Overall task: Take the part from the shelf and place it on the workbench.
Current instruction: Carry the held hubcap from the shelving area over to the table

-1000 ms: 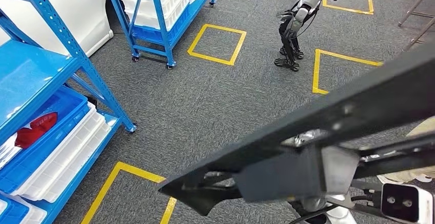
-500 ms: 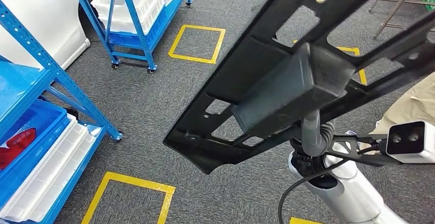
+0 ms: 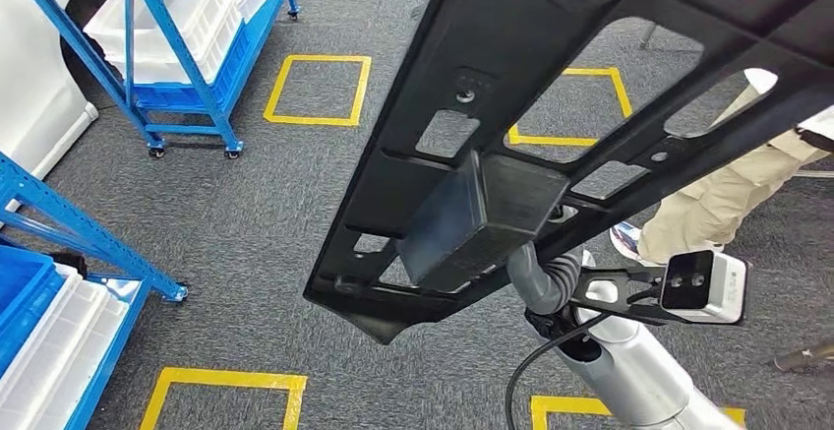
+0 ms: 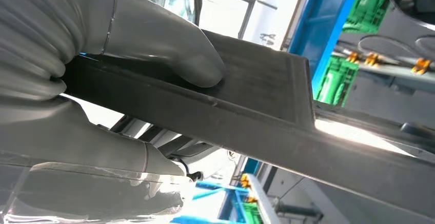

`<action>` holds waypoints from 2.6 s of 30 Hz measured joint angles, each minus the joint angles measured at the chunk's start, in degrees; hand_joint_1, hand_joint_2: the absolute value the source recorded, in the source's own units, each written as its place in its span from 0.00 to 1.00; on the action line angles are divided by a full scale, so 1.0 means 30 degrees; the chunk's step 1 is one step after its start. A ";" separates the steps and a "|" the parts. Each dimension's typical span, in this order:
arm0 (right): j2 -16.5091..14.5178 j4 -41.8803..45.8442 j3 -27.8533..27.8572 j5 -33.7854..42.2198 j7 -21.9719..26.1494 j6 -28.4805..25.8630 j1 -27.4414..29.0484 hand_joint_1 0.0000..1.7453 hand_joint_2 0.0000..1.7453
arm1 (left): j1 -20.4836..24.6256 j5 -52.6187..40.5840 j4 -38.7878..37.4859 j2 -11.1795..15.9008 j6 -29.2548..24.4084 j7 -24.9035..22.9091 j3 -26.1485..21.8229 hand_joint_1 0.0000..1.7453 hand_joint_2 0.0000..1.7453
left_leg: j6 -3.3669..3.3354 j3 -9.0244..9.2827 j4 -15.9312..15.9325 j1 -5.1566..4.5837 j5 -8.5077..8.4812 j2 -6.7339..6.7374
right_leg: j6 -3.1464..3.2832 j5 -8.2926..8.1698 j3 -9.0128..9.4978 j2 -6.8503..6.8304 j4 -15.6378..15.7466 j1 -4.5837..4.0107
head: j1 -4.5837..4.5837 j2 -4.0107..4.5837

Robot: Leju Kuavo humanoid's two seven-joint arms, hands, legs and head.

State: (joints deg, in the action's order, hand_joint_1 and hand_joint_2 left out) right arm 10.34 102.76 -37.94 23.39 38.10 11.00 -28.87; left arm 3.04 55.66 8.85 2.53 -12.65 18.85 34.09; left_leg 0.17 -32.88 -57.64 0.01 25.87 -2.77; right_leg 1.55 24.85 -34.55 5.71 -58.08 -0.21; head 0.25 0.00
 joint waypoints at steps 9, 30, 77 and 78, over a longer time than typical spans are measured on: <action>-0.0512 -0.0543 0.0346 -0.0284 -0.0171 0.0443 0.0440 1.00 1.00 | -0.0034 0.0105 0.0000 -0.0086 0.0000 -0.0025 0.0031 0.00 1.00 | -0.0356 0.0305 0.0569 0.0050 -0.0234 0.1535 | -0.0740 0.2289 -0.2775 -0.1734 -0.5410 0.0287 | -0.0064 0.0000; -0.1944 -0.0485 0.0887 -0.0967 -0.0663 0.0809 0.0959 1.00 1.00 | -0.0058 0.0251 -0.0005 -0.0139 0.0138 0.0133 0.0046 0.00 1.00 | 0.0265 0.0209 -0.0123 0.0091 0.0165 -0.0256 | 0.0042 -0.0078 -0.0125 -0.0135 -0.0074 0.0073 | 0.0020 0.0004; -0.2621 -0.0330 0.3066 -0.1459 -0.1069 0.2816 0.2014 1.00 1.00 | 0.0111 0.0517 -0.0009 -0.0219 0.0343 0.0102 0.0111 0.00 1.00 | 0.0088 0.0457 0.0283 -0.0092 0.0206 0.2398 | -0.0441 0.0380 0.0250 -0.2894 0.0064 0.0097 | -0.0073 0.0000; -0.2647 -0.0324 0.3068 -0.1468 -0.1074 0.2838 0.2010 1.00 1.00 | 0.0123 0.0523 -0.0007 -0.0222 0.0326 0.0089 0.0111 0.00 1.00 | 0.0190 0.0496 0.0294 -0.0088 0.0229 0.2543 | -0.0345 0.0337 0.0245 -0.2682 0.0111 0.0112 | -0.0078 0.0000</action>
State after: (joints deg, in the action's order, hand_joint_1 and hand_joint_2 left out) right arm 2.40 101.78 -28.74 18.99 34.87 19.51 -22.84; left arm 3.41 57.23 8.83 1.86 -11.67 19.12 34.42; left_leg 0.74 -31.39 -56.76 -0.25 26.55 4.86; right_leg 0.52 25.86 -33.82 -2.33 -57.74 0.12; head 0.01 0.00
